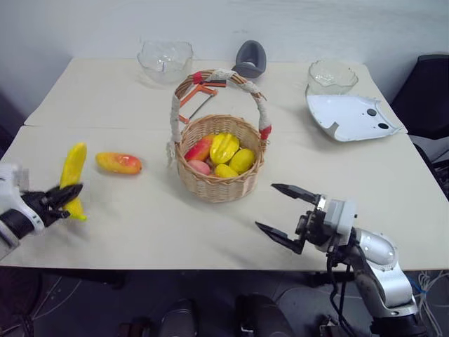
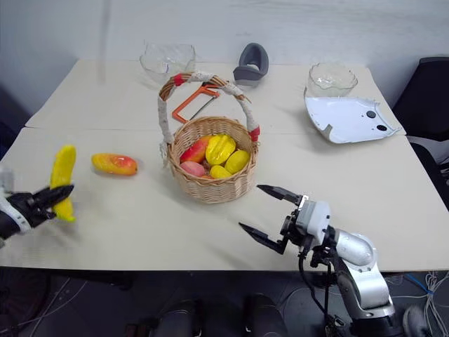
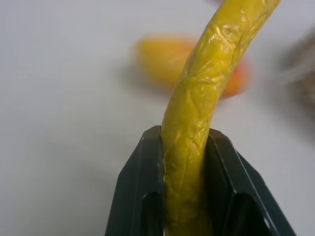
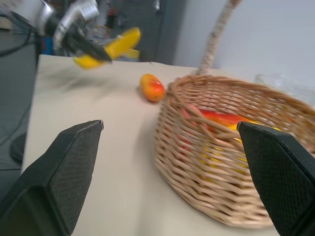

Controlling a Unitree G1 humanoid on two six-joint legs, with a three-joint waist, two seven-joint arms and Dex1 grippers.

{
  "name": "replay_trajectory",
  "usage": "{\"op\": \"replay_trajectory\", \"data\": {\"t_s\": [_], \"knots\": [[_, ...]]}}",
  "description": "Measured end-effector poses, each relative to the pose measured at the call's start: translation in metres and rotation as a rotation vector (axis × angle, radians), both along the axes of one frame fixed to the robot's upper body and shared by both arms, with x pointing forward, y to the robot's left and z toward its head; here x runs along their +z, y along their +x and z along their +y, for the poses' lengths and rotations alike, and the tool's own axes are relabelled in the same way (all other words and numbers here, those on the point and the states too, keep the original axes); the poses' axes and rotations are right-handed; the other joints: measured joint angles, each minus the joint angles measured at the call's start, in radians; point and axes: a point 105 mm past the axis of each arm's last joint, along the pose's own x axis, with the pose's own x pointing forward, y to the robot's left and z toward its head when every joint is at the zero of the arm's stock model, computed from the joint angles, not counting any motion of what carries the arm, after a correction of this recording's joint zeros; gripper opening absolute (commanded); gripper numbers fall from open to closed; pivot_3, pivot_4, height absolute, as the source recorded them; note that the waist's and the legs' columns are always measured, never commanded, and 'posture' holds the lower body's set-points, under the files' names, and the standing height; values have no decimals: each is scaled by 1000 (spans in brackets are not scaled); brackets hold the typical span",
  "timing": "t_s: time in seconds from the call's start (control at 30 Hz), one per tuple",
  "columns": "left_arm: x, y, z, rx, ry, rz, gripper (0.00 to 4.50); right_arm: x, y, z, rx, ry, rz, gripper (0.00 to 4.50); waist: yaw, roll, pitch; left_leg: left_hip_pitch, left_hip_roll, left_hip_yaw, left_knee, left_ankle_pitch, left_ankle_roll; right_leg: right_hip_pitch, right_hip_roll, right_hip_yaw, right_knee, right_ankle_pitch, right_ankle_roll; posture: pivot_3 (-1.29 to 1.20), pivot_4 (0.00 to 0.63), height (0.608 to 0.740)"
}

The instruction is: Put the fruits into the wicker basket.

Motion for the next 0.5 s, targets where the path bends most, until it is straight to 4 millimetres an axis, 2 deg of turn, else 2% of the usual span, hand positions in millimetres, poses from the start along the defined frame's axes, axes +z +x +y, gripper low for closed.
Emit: {"op": "replay_trajectory", "data": {"t_s": [0.07, 0.1, 0.17, 0.23, 0.37, 0.5], "knots": [[20, -8, -37, -233, 97, -63, 713, -1, 1, -6, -42, 1, 3, 4500, 1, 3, 1, 1, 0, 1, 0, 1, -1, 0, 0, 0, 0, 0, 0, 0, 150, 740], [21, -9, -42, -264, 108, -67, 713, -1, 1, -7, -47, 1, 2, 4500, 1, 4, 1, 1, 0, 1, 0, 1, 0, 0, 0, 1, 1, 0, 0, 0, 150, 740], [29, -1, -69, -389, 138, -101, 713, -2, 2, -12, -78, 1, -1, 4500, 8, 6, 3, 2, -1, 0, 0, 4, 1, 1, 0, 0, 2, 0, 0, 0, 150, 740], [38, 17, -102, -485, 168, -168, 713, -2, 2, -16, -101, -2, -7, 4500, 20, 6, 3, 2, -1, 1, 1, 5, 2, 2, 1, 1, 2, 1, 0, 0, 150, 740], [53, 56, -163, -526, 223, -284, 713, 0, 4, -18, -132, -9, -24, 4500, 29, 5, 2, 1, -2, 4, 3, 8, 8, 2, 4, 6, 2, 5, 6, 0, 150, 740], [59, 82, -195, -477, 235, -302, 713, 0, 1, -20, -162, -2, -14, 4500, 17, 4, 3, -1, 1, 10, 8, 6, 4, -2, 10, 14, 1, 5, 9, 0, 150, 740]]}}
